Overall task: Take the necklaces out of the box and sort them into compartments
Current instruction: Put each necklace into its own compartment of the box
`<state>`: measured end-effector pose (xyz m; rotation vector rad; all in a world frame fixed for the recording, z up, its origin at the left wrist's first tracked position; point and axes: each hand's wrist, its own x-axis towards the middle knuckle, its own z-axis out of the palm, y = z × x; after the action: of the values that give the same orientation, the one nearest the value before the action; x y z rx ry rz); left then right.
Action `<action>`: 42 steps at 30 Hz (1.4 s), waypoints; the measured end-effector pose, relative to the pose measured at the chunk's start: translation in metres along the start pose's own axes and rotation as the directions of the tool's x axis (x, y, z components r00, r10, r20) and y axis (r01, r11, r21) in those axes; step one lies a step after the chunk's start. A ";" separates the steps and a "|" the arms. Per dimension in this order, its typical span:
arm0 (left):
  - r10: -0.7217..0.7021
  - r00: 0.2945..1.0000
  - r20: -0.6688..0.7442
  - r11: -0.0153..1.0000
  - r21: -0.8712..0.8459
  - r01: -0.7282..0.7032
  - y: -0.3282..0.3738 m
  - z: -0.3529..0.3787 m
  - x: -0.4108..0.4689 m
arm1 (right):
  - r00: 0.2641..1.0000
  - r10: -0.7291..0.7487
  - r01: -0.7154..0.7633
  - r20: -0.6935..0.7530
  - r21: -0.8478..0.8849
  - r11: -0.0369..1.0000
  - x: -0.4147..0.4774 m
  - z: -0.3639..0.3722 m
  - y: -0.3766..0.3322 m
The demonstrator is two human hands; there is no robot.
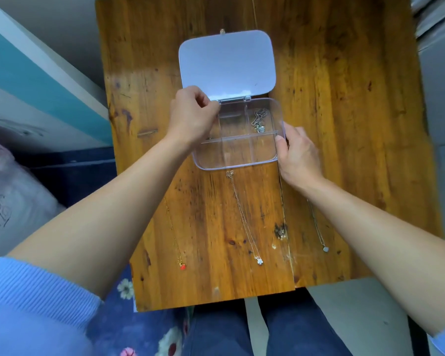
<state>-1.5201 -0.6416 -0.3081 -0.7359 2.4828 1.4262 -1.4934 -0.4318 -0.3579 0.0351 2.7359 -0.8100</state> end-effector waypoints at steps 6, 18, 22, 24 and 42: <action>0.227 0.972 -0.062 0.952 0.226 -0.208 -0.008 -0.007 -0.010 | 1.000 0.006 -0.006 -0.009 -0.026 1.000 -0.001 0.002 0.001; -0.396 0.902 -0.172 0.863 0.266 0.429 -0.146 -0.040 -0.125 | 0.942 -0.312 0.281 -0.127 -0.211 0.936 -0.014 0.004 -0.037; -0.419 0.875 -0.244 0.832 0.282 0.477 -0.147 -0.026 -0.138 | 0.939 -0.338 0.309 -0.059 -0.283 0.908 -0.015 0.031 -0.043; -0.420 0.878 -0.231 0.840 0.267 0.472 -0.145 -0.024 -0.136 | 0.933 -0.351 0.308 -0.076 -0.335 0.890 -0.013 0.038 -0.039; 0.014 0.991 -0.134 0.975 -0.217 -0.043 -0.053 -0.062 -0.136 | 0.929 -0.344 0.312 -0.134 -0.214 0.926 -0.010 0.017 -0.023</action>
<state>-1.3714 -0.6720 -0.2632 -0.8647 2.4650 1.7359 -1.4819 -0.4602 -0.3565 -0.4276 3.0157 -0.6460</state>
